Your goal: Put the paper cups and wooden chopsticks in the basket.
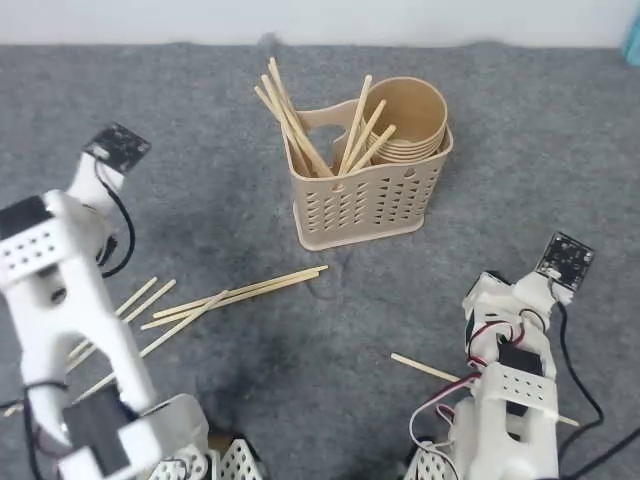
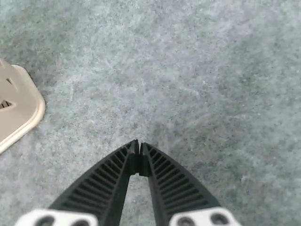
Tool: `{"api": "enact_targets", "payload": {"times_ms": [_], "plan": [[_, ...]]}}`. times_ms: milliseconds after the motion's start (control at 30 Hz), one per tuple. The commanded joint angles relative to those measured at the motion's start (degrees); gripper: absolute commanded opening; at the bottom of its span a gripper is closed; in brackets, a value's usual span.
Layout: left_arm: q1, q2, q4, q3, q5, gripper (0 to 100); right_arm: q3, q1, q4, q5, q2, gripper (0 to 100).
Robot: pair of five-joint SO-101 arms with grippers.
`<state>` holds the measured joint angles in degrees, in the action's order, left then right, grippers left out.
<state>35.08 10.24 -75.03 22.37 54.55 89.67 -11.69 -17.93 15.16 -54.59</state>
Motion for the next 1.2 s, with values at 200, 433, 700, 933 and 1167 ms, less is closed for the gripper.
{"api": "enact_targets", "payload": {"times_ms": [200,433,700,933,1167], "plan": [[0.18,-10.29,2.90,-2.59,6.24,14,-0.26,0.04,0.92,-1.41,-1.54,0.9],[0.09,-15.74,2.81,-2.59,10.11,14,-0.26,0.04,1.19,-1.49,-1.54,0.9],[0.00,-16.62,1.14,-2.33,12.57,14,-0.26,0.04,1.19,-1.49,-1.54,0.9],[-0.97,-16.70,4.48,0.66,13.71,14,-0.26,0.04,1.27,-1.41,-1.54,0.9],[-4.31,-16.70,8.62,5.32,13.45,14,-0.26,0.04,1.27,-1.41,-1.54,0.9]]}}
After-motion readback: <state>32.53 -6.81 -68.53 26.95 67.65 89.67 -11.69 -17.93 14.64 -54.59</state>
